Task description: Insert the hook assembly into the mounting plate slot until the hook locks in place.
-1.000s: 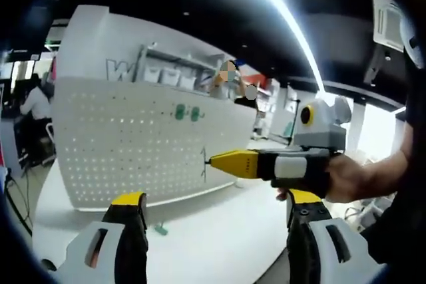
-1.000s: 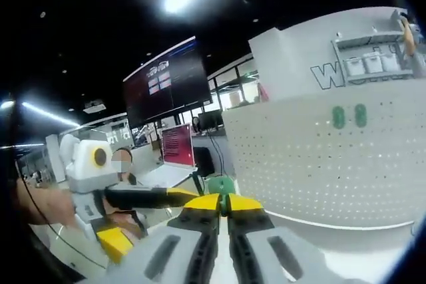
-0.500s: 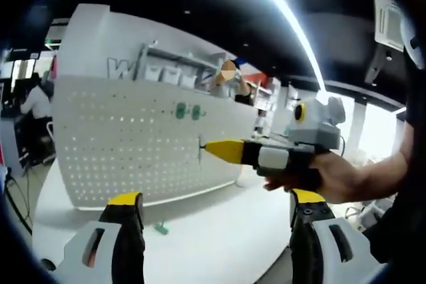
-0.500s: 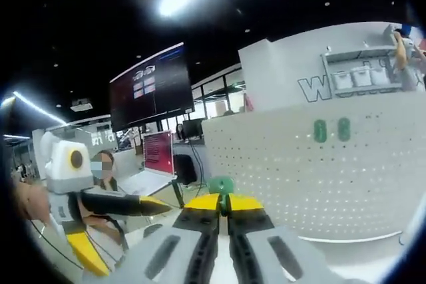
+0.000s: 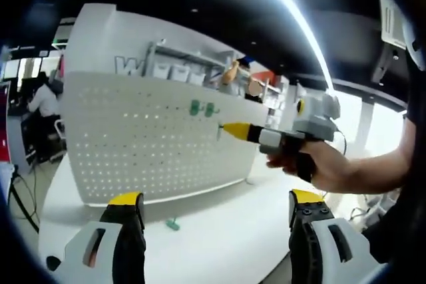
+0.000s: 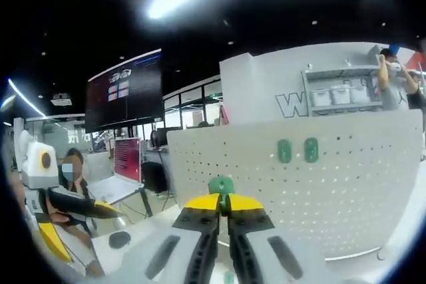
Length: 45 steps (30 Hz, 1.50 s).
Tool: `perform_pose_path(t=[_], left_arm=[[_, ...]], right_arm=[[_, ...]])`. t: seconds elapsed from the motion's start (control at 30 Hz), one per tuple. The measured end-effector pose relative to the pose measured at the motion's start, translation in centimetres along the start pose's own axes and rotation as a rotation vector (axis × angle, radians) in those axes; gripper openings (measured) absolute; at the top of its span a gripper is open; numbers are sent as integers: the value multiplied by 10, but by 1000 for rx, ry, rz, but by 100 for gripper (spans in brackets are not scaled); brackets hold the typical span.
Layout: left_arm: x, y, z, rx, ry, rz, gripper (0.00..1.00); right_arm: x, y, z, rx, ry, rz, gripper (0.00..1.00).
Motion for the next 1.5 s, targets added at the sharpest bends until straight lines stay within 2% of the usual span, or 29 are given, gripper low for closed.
perform_pose_path(t=[0.27, 0.37, 0.5, 1.27, 1.4, 1.5], left_arm=[[-3, -2, 6, 16, -8, 15, 90], [-5, -3, 9, 20, -9, 24, 90], [-8, -6, 16, 39, -13, 30, 89], [-14, -10, 24, 73, -22, 57, 88], [-11, -12, 28, 106, -11, 28, 88], [-10, -11, 30, 107, -21, 29, 87]], right_arm=[[8, 11, -25, -60, -22, -30, 1], [11, 14, -35, -86, 1, -40, 1], [15, 18, -40, -104, -13, -55, 1], [42, 27, -103, -236, -21, -129, 1], [44, 27, -108, -249, -34, -137, 1], [44, 30, -114, -260, -29, -141, 1]])
Point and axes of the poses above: the point that each gripper's makers call its tool centre point, and the gripper's own axes: y roughly forward along the fingers, z roughly to its left, x roughly out of its top, the point moved 4 cm from there along -y, roughly backward along the fingers, and after that the axes turned 11 degrees about y, right-handed, at the moved point
